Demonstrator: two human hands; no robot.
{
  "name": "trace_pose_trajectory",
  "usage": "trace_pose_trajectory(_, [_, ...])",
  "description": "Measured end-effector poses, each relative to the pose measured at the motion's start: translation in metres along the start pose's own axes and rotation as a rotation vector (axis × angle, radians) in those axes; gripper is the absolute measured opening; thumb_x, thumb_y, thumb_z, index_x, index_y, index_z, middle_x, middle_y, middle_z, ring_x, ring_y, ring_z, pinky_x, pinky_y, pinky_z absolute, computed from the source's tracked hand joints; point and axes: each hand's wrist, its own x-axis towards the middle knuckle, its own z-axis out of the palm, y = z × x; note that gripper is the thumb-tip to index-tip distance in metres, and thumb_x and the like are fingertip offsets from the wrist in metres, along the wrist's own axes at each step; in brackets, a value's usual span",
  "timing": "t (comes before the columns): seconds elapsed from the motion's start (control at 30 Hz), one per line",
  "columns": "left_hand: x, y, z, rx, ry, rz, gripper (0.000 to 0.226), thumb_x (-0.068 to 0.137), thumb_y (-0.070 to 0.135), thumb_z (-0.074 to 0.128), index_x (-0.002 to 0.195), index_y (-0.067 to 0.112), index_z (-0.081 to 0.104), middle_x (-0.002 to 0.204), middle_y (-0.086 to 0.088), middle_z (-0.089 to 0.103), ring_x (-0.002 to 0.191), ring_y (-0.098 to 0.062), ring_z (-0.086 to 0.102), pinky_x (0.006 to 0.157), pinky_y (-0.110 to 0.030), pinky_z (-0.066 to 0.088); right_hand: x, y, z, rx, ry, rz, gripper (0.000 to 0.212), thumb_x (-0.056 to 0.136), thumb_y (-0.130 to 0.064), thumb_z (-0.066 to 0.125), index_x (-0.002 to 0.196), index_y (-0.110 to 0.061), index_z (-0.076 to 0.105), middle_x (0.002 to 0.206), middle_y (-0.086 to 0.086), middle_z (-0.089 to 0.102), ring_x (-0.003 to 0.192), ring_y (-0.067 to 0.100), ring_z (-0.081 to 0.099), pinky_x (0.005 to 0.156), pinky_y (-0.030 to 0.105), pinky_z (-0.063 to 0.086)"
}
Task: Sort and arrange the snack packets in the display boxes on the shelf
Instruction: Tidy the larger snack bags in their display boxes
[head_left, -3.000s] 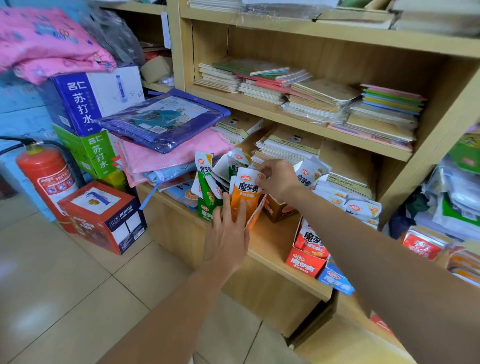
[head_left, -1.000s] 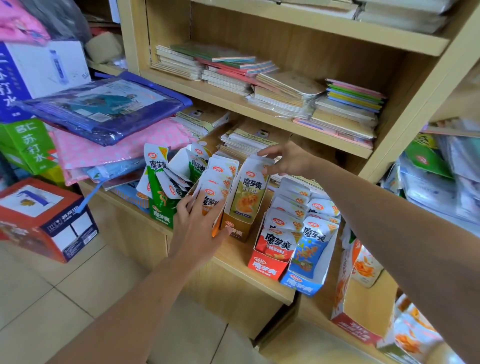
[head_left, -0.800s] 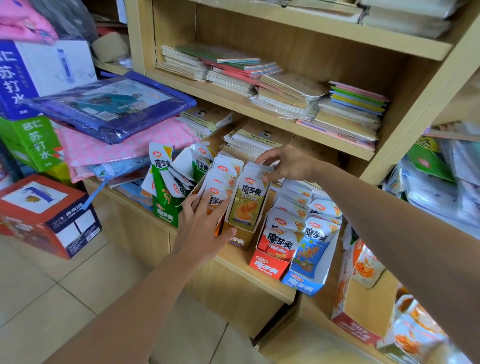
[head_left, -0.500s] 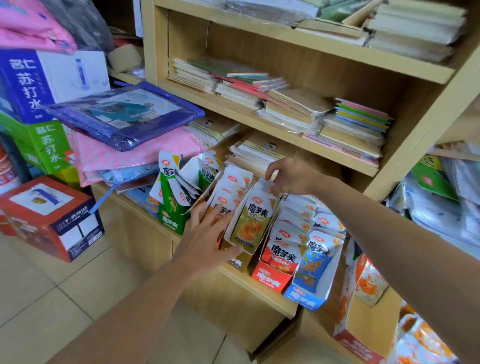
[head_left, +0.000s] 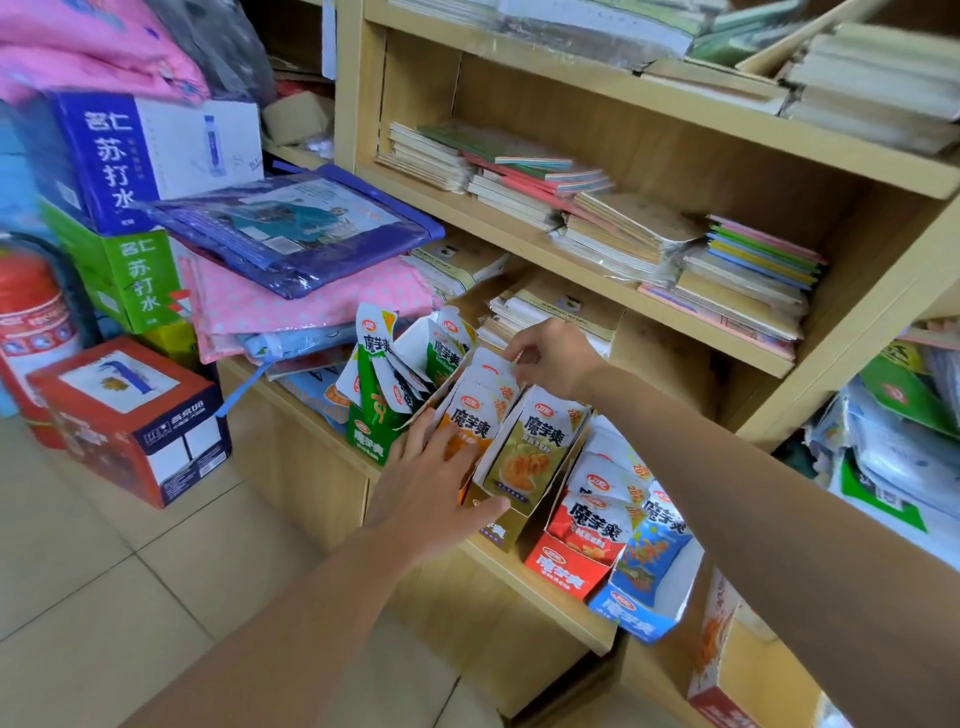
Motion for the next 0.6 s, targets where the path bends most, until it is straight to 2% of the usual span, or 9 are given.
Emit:
trace_pose_trajectory(0.13, [-0.0011, -0.0007, -0.0006, 0.023, -0.013, -0.040, 0.085, 0.081, 0.087, 0.026, 0.146, 0.034, 0.041, 0.155, 0.005, 0.031, 0.150, -0.024, 0.007, 0.118, -0.043, 0.029, 0.0036, -0.0033, -0.0023, 0.058, -0.029, 0.018, 0.013, 0.087, -0.008, 0.073, 0.096, -0.015, 0.078, 0.090, -0.001, 0.073, 0.087, 0.014, 0.069, 0.082, 0.030, 0.058])
trace_pose_trajectory(0.23, [-0.0014, 0.0004, -0.0024, 0.050, -0.012, -0.053, 0.084, 0.078, 0.088, 0.020, 0.143, 0.039, 0.041, 0.152, 0.006, 0.031, 0.145, -0.025, 0.015, 0.113, -0.044, 0.033, 0.0024, -0.0056, -0.0056, 0.171, 0.003, 0.021, 0.011, 0.085, -0.004, 0.074, 0.093, -0.009, 0.079, 0.090, 0.003, 0.075, 0.084, 0.014, 0.070, 0.079, 0.027, 0.058])
trace_pose_trajectory(0.33, [-0.0013, -0.0003, -0.0016, 0.062, 0.001, -0.051, 0.084, 0.080, 0.087, 0.022, 0.147, 0.039, 0.038, 0.151, 0.006, 0.032, 0.142, -0.023, 0.020, 0.111, -0.041, 0.034, -0.0031, -0.0045, -0.0026, 0.315, 0.005, 0.000, 0.011, 0.084, 0.000, 0.075, 0.094, -0.005, 0.078, 0.087, 0.009, 0.076, 0.077, 0.014, 0.070, 0.076, 0.026, 0.059])
trace_pose_trajectory(0.5, [-0.0010, -0.0003, -0.0010, 0.092, -0.030, -0.055, 0.089, 0.080, 0.086, 0.017, 0.154, 0.037, 0.023, 0.158, 0.007, 0.027, 0.148, -0.025, 0.013, 0.116, -0.045, 0.028, -0.0035, -0.0062, 0.0028, 0.208, -0.034, -0.037, 0.010, 0.087, -0.013, 0.076, 0.097, -0.012, 0.077, 0.091, 0.007, 0.076, 0.087, 0.019, 0.072, 0.083, 0.034, 0.058])
trace_pose_trajectory(0.6, [-0.0011, 0.0017, -0.0013, 0.099, -0.026, -0.058, 0.090, 0.080, 0.086, 0.017, 0.155, 0.036, 0.020, 0.161, 0.005, 0.024, 0.147, -0.023, 0.014, 0.116, -0.043, 0.029, -0.0038, -0.0085, 0.0012, 0.099, -0.037, -0.057, 0.025, 0.088, -0.018, 0.075, 0.113, -0.014, 0.074, 0.103, 0.006, 0.074, 0.090, 0.016, 0.067, 0.086, 0.033, 0.055])
